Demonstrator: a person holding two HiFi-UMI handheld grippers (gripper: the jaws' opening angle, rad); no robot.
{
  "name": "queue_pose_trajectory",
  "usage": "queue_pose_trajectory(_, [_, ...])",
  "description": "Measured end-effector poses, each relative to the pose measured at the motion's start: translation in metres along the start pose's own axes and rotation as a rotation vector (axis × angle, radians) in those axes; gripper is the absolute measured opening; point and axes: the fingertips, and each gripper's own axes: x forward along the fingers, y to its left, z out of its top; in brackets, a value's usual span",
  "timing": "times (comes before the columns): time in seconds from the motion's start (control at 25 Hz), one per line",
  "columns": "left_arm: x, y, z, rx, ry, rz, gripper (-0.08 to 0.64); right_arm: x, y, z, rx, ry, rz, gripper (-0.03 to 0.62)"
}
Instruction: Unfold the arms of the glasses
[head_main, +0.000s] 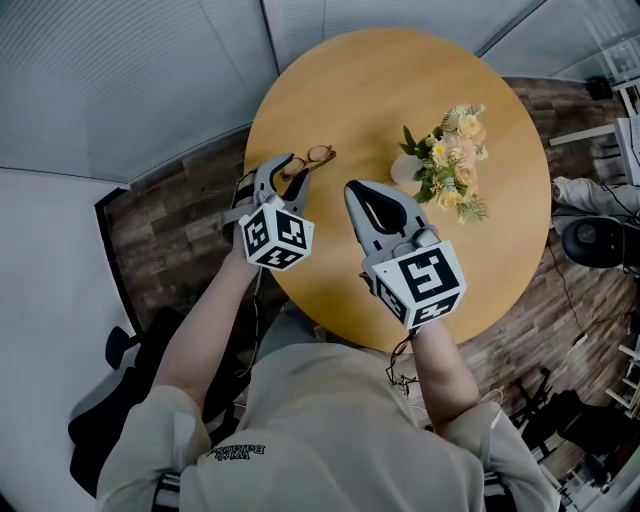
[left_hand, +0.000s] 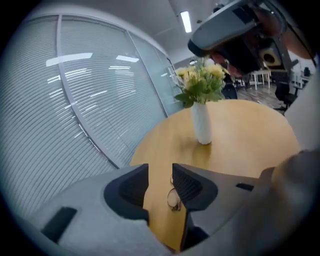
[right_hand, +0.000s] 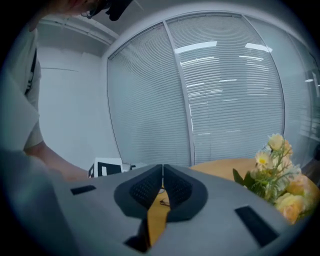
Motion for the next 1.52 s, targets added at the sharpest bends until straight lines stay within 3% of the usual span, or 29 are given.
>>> queue_pose_trajectory(0.16, [0.032,-0.01,-0.02,0.101,0.068,-0.014,0.149,0.011,-0.005,-0.012,0.005,0.026,0.012,0.031])
queue_pose_trajectory(0.4, [0.068,-0.023,-0.049,0.08,0.161,-0.055,0.149,0.025,-0.01,-0.031,0.026,0.049,0.035,0.031])
queue_pose_trajectory(0.72, [0.1,-0.034,-0.082,0.117,0.268,-0.063,0.149,0.036,-0.018,-0.053,0.093,0.057,0.03,0.031])
queue_pose_trajectory(1.16, [0.111,-0.033,-0.069,0.119,0.261,-0.057,0.126,0.035,-0.024,-0.074,0.134,0.076,0.022,0.031])
queue_pose_trajectory(1.52, [0.128,-0.048,-0.082,0.158,0.384,-0.157,0.126,0.027,-0.032,-0.083,0.147,0.094,0.0,0.031])
